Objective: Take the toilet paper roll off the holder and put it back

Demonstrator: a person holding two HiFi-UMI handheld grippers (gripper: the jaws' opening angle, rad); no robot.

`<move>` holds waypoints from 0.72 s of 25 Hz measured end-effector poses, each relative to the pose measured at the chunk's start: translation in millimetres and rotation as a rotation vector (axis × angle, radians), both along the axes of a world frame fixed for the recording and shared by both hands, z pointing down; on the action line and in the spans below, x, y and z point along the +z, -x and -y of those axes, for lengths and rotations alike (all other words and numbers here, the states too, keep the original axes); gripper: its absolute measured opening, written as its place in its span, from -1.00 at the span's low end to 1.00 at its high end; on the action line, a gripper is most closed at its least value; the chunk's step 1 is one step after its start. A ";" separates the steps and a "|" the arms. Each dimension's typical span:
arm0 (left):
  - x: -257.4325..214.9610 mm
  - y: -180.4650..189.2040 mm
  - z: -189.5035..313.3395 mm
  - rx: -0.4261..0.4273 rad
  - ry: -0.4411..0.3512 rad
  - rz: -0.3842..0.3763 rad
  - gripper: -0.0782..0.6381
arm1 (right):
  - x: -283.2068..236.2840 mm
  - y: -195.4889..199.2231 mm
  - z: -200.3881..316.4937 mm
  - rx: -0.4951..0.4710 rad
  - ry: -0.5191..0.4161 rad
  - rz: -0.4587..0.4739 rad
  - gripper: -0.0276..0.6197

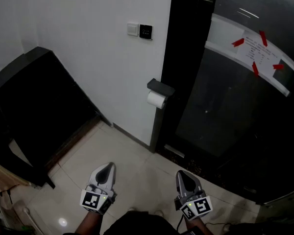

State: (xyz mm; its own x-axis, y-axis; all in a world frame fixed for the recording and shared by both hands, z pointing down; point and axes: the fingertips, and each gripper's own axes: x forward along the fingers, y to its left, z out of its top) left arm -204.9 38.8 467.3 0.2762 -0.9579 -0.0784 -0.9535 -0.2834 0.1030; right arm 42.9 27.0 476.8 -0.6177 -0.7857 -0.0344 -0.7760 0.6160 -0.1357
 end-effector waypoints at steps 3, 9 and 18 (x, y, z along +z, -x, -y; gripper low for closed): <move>-3.2 -11.6 -0.8 -0.010 -0.004 0.006 -0.78 | -1.3 -13.0 5.2 0.002 0.001 0.015 -0.87; -9.2 -39.2 -2.4 -0.011 -0.003 -0.004 -0.78 | 9.3 -26.0 13.4 -0.034 0.019 -0.021 -0.88; -5.4 -41.3 -4.1 -0.054 0.006 -0.018 -0.78 | 0.6 -21.1 34.2 -0.093 -0.010 -0.028 -0.88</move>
State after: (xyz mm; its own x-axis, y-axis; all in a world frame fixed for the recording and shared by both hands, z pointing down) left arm -163.6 42.9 461.9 0.2227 -0.9719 -0.0767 -0.9653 -0.2308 0.1220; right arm 64.0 -7.2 477.3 -0.6885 -0.7249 -0.0241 -0.7190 0.6865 -0.1083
